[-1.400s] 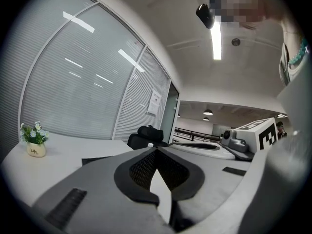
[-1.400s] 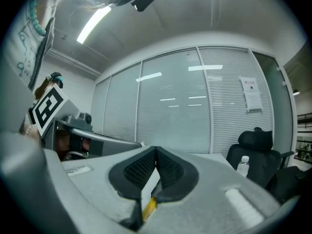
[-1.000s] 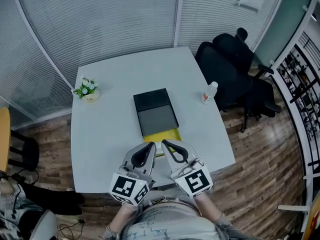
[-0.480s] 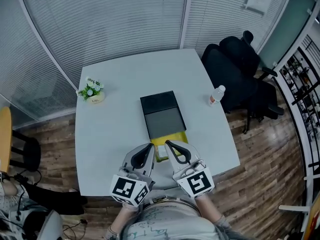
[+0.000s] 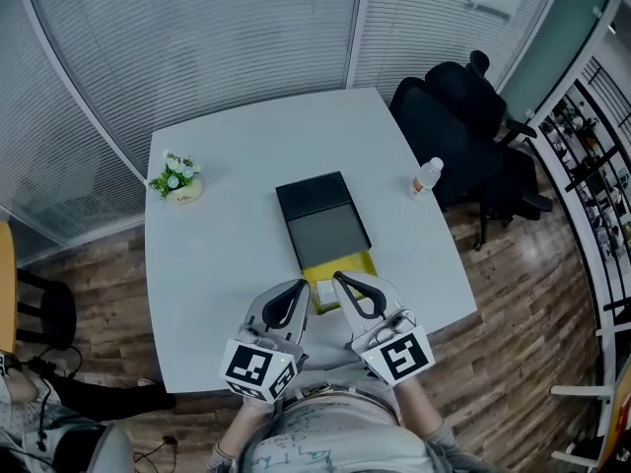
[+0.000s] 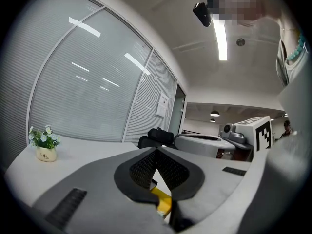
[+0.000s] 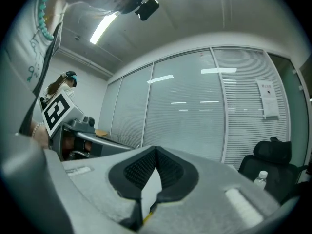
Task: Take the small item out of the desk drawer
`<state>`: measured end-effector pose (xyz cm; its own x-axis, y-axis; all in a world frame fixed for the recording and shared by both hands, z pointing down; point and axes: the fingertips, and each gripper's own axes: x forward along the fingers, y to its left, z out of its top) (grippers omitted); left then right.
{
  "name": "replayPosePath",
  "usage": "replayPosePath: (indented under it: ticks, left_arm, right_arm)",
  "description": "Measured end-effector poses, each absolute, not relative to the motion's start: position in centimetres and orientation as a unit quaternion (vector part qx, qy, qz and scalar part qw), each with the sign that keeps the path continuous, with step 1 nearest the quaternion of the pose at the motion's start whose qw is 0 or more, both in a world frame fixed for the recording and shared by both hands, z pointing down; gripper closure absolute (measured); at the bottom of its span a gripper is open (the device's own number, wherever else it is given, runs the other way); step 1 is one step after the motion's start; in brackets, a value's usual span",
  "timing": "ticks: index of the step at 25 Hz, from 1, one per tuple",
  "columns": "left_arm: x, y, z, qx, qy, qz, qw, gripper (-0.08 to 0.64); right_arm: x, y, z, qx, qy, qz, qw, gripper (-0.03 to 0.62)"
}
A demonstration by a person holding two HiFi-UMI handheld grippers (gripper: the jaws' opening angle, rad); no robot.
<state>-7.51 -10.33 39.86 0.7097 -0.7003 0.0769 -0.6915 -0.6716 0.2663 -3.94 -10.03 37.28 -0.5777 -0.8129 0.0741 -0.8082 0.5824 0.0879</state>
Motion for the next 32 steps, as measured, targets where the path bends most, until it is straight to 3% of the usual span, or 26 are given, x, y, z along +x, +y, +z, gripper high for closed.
replayPosePath:
  ticks: [15,32]
  left_arm:
    - [-8.5,-10.9,41.3,0.918,-0.37,-0.015,0.143,0.563]
    - [-3.8,-12.5,39.8,0.881,-0.455,-0.017,0.129,0.563]
  right_arm:
    - [-1.0,-11.4,38.9,0.5,-0.862,-0.037,0.068,0.591]
    - [1.4,-13.4,38.5,0.395,-0.916,-0.02,0.064,0.591]
